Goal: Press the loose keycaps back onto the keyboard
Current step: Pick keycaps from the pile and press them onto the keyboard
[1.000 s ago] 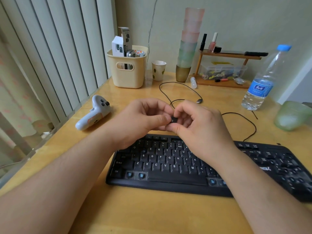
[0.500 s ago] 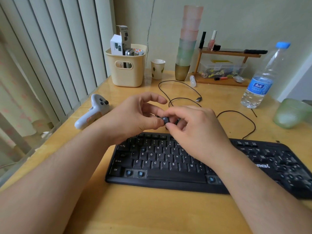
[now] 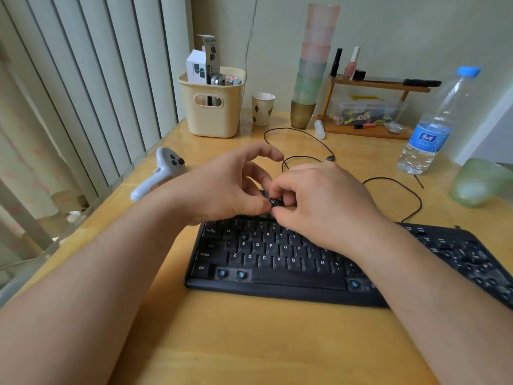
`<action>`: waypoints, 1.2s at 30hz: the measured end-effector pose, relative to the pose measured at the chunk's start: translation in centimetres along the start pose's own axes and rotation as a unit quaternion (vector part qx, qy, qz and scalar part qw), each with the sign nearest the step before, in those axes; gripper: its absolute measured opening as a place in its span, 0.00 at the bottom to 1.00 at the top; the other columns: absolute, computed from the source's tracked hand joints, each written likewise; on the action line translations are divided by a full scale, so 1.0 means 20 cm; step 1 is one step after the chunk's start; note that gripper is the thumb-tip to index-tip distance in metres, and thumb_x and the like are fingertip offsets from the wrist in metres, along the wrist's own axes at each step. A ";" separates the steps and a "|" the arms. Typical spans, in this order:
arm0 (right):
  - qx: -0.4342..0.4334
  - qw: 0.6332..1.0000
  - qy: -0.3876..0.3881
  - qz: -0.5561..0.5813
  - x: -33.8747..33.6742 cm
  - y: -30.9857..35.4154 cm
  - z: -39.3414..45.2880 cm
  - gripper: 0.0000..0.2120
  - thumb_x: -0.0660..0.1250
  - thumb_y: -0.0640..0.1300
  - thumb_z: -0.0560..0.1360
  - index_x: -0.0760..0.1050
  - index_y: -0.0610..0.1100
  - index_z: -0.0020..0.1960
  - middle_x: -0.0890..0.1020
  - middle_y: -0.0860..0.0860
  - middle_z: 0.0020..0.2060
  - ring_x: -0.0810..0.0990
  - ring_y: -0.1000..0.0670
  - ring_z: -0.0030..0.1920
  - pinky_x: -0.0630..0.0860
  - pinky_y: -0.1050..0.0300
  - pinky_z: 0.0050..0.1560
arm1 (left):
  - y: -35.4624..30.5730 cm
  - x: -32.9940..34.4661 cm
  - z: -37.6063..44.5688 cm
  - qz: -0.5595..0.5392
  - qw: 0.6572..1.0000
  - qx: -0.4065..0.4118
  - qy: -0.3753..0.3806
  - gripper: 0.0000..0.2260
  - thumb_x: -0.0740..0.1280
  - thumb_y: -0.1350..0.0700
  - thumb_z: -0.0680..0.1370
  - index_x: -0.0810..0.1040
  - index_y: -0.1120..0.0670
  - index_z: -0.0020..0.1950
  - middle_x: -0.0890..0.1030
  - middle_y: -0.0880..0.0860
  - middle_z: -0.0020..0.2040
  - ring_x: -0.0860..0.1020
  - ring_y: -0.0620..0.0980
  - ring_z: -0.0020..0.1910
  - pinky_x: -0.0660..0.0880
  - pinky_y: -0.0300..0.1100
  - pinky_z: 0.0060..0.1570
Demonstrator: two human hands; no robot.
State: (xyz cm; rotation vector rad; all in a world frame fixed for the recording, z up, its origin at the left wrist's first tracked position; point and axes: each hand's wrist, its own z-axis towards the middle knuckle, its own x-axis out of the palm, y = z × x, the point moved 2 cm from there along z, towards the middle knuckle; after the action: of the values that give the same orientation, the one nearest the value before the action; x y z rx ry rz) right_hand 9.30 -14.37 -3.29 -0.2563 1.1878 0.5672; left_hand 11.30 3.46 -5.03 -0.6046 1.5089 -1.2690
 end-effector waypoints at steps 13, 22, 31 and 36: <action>0.007 0.974 0.221 -0.052 -0.19 0.19 0.17 0.04 0.75 0.52 0.72 0.84 0.55 0.46 0.83 0.60 0.37 0.81 0.58 0.42 0.81 0.50 0.56 | 0.12 -0.18 0.01 0.120 0.983 -0.020 -0.136 0.19 0.72 0.62 0.76 0.79 0.41 0.60 0.81 0.48 0.51 0.83 0.53 0.48 0.82 0.47 0.47; 0.001 0.949 0.313 -0.044 -0.02 0.29 0.19 0.04 0.76 0.52 0.73 0.85 0.54 0.47 0.83 0.60 0.39 0.79 0.60 0.43 0.75 0.59 0.40 | 0.18 -0.15 0.06 0.183 0.967 0.030 -0.174 0.16 0.71 0.57 0.77 0.79 0.43 0.63 0.77 0.45 0.50 0.80 0.49 0.45 0.74 0.40 0.42; 0.006 0.947 0.312 -0.076 -0.01 0.34 0.20 0.05 0.78 0.52 0.73 0.85 0.53 0.47 0.84 0.57 0.42 0.81 0.54 0.45 0.78 0.56 0.45 | 0.18 -0.15 0.06 0.219 0.961 0.042 -0.164 0.18 0.71 0.56 0.76 0.78 0.43 0.64 0.78 0.46 0.52 0.80 0.49 0.47 0.71 0.37 0.40; -0.013 0.939 0.317 -0.131 0.01 0.38 0.20 0.03 0.75 0.49 0.77 0.84 0.51 0.48 0.81 0.53 0.42 0.80 0.48 0.48 0.71 0.59 0.37 | 0.17 -0.15 0.06 0.234 0.959 0.040 -0.154 0.19 0.72 0.55 0.75 0.78 0.44 0.65 0.79 0.46 0.52 0.80 0.48 0.48 0.72 0.36 0.41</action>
State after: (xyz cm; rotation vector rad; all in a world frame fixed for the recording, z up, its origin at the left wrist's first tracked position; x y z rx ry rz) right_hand 8.43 -6.13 -1.15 -0.6438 1.7347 0.2638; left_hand 14.27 6.60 -6.91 -0.3425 1.2370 -0.8218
